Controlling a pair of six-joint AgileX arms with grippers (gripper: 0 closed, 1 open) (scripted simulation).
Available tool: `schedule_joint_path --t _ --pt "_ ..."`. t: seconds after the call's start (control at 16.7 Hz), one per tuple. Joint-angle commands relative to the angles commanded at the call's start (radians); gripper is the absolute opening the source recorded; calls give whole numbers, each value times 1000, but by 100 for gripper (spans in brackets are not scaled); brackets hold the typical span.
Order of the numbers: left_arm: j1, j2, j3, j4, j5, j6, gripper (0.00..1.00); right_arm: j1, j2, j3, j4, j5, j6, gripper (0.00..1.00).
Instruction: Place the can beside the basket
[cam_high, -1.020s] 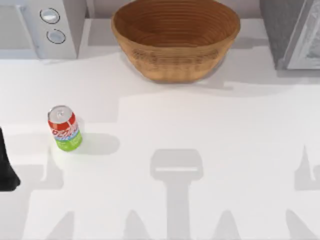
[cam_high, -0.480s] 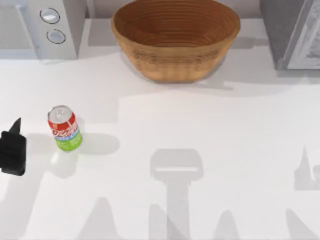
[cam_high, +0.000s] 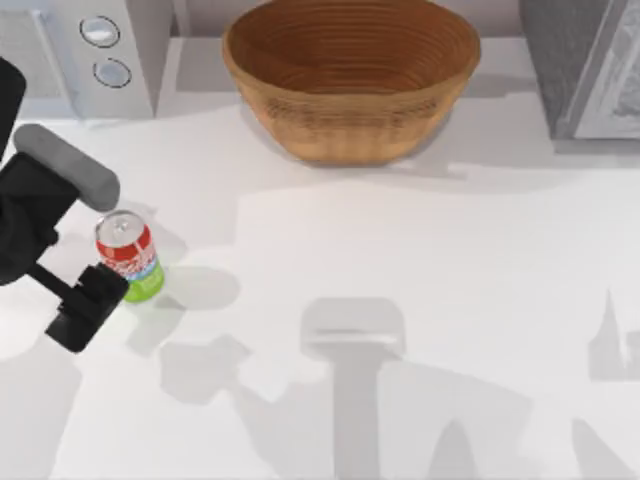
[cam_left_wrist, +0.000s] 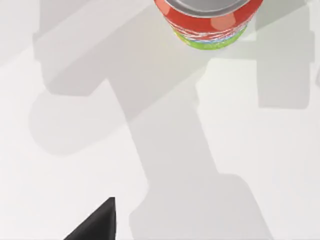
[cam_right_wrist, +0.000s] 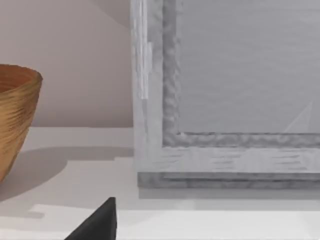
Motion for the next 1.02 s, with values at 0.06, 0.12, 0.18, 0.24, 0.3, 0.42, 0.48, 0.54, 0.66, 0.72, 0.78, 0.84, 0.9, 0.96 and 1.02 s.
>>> schedule_joint_path --t 0.06,0.12,0.18,0.24,0.3,0.42,0.48,0.54,0.66,0.72,0.78,0.84,0.9,0.96,1.02 --pt "-8 94 71 -61 0 23 100 0 0 0 0 0 0 100" --pt "-15 181 144 -116 0 44 100 0 0 0 0 0 0 100" --pt "-21 262 217 -167 0 64 100 0 0 0 0 0 0 100" --pt "-26 334 290 -211 1 81 100 0 0 0 0 0 0 100" --pt "-30 400 360 -249 1 96 100 0 0 0 0 0 0 100" --pt "-34 506 490 -309 3 119 100 0 0 0 0 0 0 100" --pt "-35 548 545 -330 4 127 100 0 0 0 0 0 0 100" --pt "-36 581 592 -346 5 133 100 0 0 0 0 0 0 100" --pt "-37 625 655 -365 7 140 100 0 0 0 0 0 0 100" --pt "-37 636 670 -369 8 142 100 0 0 0 0 0 0 100" --pt "-37 640 675 -370 8 142 100 0 0 0 0 0 0 100" --pt "-37 640 675 -370 8 142 100 0 0 0 0 0 0 100" --pt "-37 640 675 -370 8 142 100 0 0 0 0 0 0 100" --pt "-37 640 675 -370 8 142 100 0 0 0 0 0 0 100" --pt "-32 636 673 -368 7 141 100 0 0 0 0 0 0 100"
